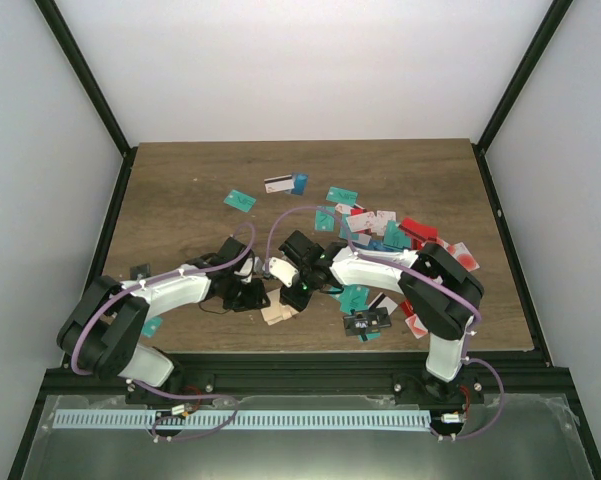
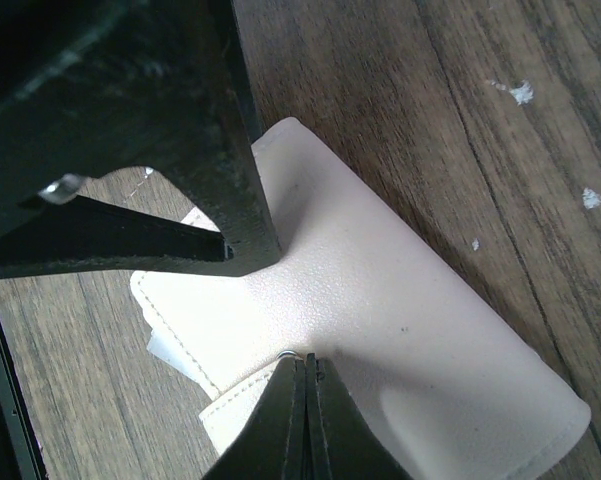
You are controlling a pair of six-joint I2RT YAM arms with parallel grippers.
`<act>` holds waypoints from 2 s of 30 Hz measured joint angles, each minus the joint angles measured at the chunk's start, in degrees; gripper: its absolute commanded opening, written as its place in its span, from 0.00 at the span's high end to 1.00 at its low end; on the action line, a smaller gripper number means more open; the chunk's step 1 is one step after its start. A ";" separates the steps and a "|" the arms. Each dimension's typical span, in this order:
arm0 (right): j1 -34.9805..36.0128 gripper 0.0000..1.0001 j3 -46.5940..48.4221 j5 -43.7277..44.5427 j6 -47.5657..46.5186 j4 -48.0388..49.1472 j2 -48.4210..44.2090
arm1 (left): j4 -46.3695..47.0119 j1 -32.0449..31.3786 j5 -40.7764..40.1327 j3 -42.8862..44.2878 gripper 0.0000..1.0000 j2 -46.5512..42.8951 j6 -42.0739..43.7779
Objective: Put the credit cards into the card holder
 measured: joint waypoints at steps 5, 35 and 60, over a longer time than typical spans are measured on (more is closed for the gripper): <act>0.00 0.99 0.02 -0.02 0.26 -0.02 0.00 | 0.22 0.04 0.00 -0.13 0.67 -0.07 0.02; 0.15 0.74 -0.04 -0.28 3.98 1.16 -2.34 | 1.25 0.04 -0.52 -3.69 0.53 -8.22 -2.58; -2.95 0.85 -11.08 3.61 18.95 7.65 -10.38 | 2.03 -0.22 7.63 0.68 0.63 -3.82 4.33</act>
